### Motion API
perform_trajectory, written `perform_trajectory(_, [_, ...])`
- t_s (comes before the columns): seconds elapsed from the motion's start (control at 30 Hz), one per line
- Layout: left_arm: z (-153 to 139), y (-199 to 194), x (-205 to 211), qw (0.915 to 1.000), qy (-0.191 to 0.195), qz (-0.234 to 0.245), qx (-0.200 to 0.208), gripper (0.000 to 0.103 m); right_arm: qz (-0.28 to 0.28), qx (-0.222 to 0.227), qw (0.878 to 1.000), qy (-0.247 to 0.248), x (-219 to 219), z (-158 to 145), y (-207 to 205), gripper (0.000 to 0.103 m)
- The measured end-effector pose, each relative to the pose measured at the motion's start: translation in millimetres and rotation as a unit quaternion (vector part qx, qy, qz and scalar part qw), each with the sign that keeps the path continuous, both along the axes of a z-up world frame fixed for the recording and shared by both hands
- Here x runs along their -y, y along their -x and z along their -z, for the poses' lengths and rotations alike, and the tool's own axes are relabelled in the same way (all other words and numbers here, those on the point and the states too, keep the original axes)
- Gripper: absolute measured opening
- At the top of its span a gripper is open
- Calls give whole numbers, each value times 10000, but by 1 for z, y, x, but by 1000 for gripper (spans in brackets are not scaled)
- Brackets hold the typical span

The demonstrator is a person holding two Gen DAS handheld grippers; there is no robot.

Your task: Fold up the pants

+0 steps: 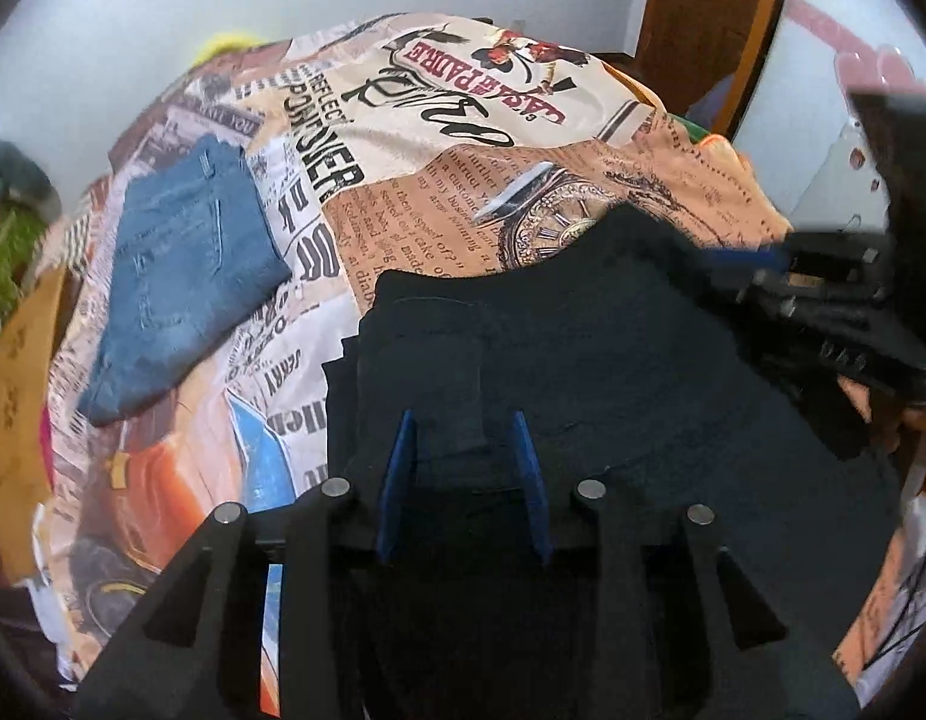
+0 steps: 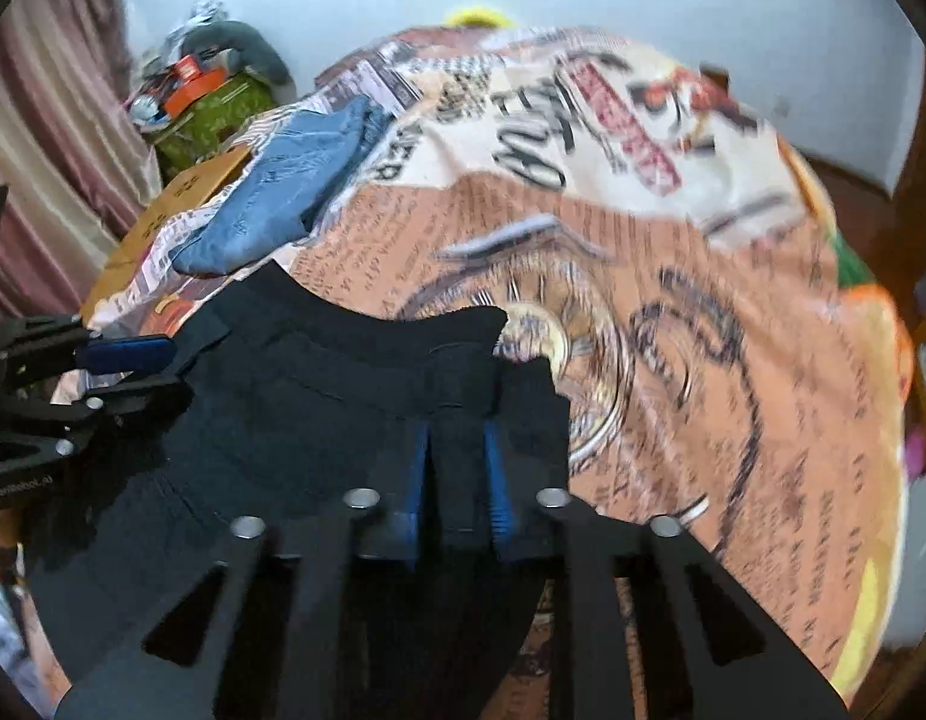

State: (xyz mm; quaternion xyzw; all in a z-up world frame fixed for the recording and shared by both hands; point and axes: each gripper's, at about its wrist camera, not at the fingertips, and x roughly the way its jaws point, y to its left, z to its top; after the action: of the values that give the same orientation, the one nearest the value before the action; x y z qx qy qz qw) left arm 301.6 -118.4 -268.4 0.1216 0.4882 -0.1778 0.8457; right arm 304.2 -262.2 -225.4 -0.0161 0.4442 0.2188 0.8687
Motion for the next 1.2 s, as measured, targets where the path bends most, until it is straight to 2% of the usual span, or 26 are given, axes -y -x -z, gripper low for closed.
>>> perform_trajectory(0.1, [2,1,0,10000,-15,-14,88,36,-27,330,9992,208,-3,-12,1,12])
perform_trajectory(0.23, [6,3,0,9998,1,-11,190,39,-15,13,9991,432,-6,8,-10,12])
perform_trajectory(0.33, [7,5,2,9996,-80,5,261,41,94,-145,9991,399,-4,20,-10,13])
perform_trajectory(0.4, [7,5,1,9997,-81,-17,250,42,187,-165,9987,450,-4,14,-9,13])
perform_trajectory(0.57, [-5,2,-12,9996,116,-252,98,48,292,-126,9974,643,0,-7,1,21])
perform_trajectory(0.63, [-14,2,-24,9985,338,-429,78,48,337,-60,9975,618,5,-16,8,36])
perform_trajectory(0.67, [-19,2,-31,9975,463,-528,77,53,351,-11,9977,577,6,-20,11,40])
perform_trajectory(0.7, [-24,1,-38,9963,572,-631,92,58,368,71,9979,519,9,-25,17,46])
perform_trajectory(0.77, [-35,1,-52,9934,755,-837,201,76,381,146,9982,447,14,-35,26,48])
perform_trajectory(0.83, [-41,3,-63,9915,853,-942,276,79,371,141,9985,369,15,-40,32,61])
perform_trajectory(0.9, [-43,4,-72,9915,850,-958,226,79,351,184,9989,254,17,-44,41,68])
perform_trajectory(1.0, [-34,9,-80,9925,815,-916,-16,80,314,120,9993,144,18,-42,53,71])
perform_trajectory(1.13, [-10,18,-79,9925,792,-793,-496,80,348,-278,9990,-67,20,-22,62,71])
perform_trajectory(1.2, [-2,21,-79,9906,884,-866,-577,80,411,-502,9977,-183,22,-10,66,71])
